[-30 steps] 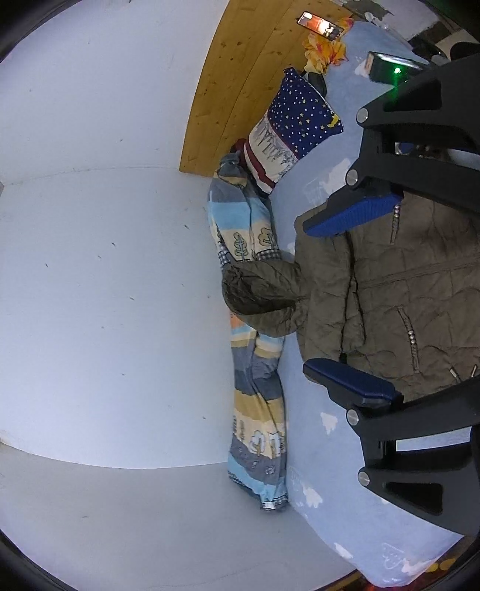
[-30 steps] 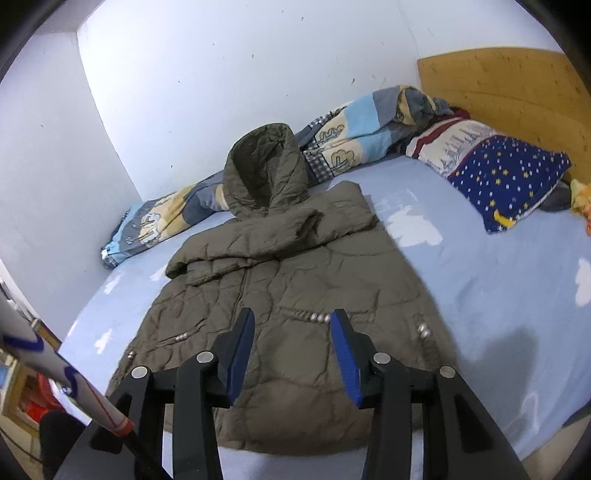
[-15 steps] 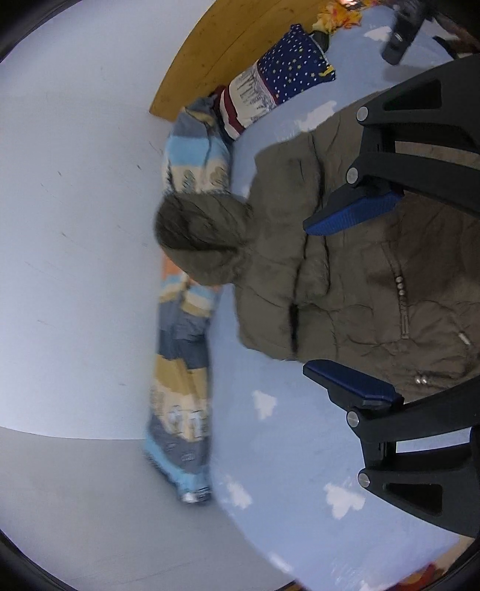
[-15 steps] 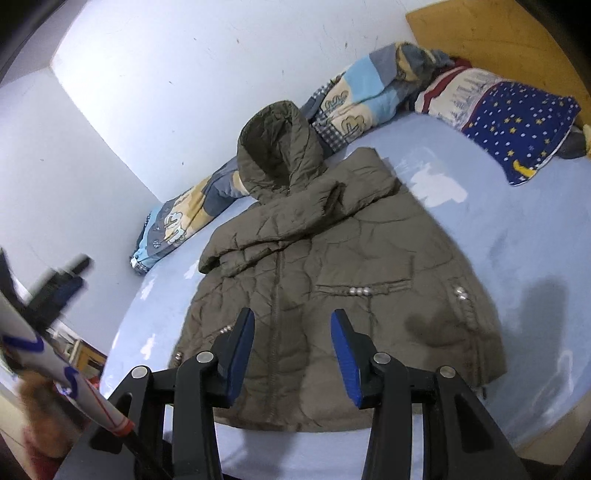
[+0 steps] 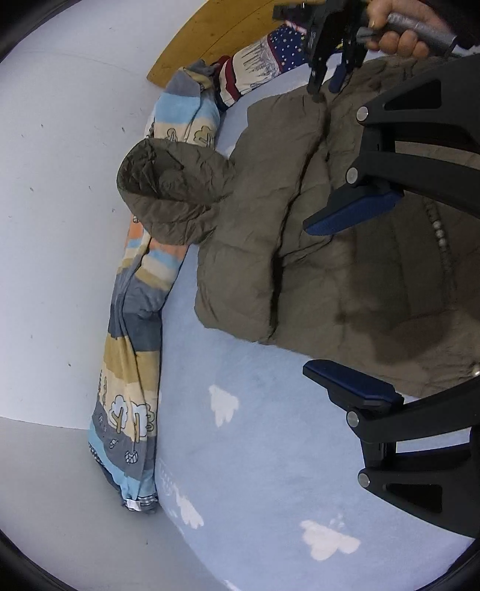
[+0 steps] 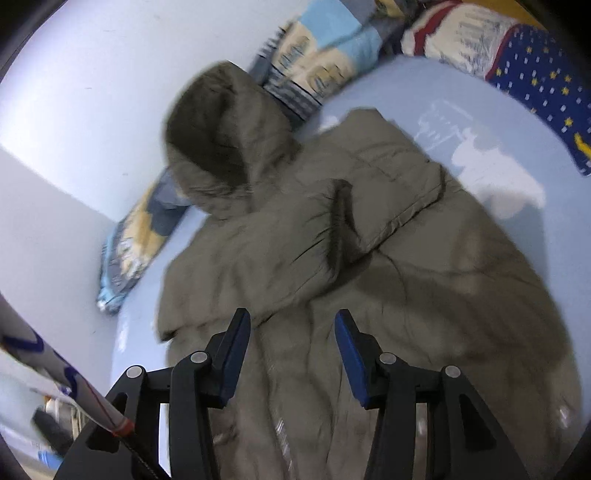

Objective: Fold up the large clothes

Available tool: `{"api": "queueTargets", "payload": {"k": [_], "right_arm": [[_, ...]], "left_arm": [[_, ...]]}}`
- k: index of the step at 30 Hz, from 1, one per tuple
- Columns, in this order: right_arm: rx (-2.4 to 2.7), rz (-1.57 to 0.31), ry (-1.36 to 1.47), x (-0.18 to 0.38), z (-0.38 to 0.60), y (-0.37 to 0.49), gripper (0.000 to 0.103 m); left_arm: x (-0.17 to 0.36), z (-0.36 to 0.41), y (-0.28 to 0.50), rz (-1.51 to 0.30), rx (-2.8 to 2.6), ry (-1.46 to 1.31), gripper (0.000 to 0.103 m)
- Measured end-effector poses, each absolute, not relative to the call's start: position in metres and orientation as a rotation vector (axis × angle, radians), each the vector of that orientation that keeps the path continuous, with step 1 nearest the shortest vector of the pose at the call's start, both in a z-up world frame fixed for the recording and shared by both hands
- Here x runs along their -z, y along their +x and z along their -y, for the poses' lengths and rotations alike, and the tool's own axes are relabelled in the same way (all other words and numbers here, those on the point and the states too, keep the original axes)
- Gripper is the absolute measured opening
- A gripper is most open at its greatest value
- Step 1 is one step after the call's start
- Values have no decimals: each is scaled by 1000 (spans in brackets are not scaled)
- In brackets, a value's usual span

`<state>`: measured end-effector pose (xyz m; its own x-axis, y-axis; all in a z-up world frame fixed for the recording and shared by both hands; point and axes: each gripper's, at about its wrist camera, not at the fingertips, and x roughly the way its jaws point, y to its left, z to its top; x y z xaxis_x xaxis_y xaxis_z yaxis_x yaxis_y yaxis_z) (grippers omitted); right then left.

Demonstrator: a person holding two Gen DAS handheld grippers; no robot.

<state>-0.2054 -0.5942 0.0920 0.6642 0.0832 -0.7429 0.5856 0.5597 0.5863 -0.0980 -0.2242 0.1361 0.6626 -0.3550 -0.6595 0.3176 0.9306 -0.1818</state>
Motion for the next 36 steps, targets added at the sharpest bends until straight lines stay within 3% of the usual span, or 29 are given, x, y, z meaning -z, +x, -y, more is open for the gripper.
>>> {"api": "queueTargets", "payload": {"k": [3, 5, 10, 13, 15, 18, 20, 27, 36], "right_arm": [[361, -821, 996, -65, 607, -186, 49], [354, -814, 961, -63, 610, -174, 23], [514, -802, 779, -77, 618, -170, 21], [508, -921, 774, -54, 625, -160, 27], [496, -922, 792, -54, 628, -166, 37], [518, -866, 770, -82, 626, -186, 54], [550, -822, 707, -105, 617, -196, 58], [340, -805, 579, -138, 559, -154, 58], [302, -977, 386, -80, 491, -66, 58]], "left_arm": [[-131, 225, -89, -778, 378, -52, 69], [-129, 226, -84, -788, 372, -53, 69], [-121, 228, -81, -810, 361, -38, 69], [-119, 230, -82, -816, 363, -27, 69], [-120, 230, -82, -813, 364, -27, 69], [-122, 231, -84, -801, 364, -21, 69], [-120, 235, -84, -796, 359, -1, 69], [-114, 244, -84, -815, 361, 56, 69], [-111, 252, -83, -813, 362, 117, 69]]}}
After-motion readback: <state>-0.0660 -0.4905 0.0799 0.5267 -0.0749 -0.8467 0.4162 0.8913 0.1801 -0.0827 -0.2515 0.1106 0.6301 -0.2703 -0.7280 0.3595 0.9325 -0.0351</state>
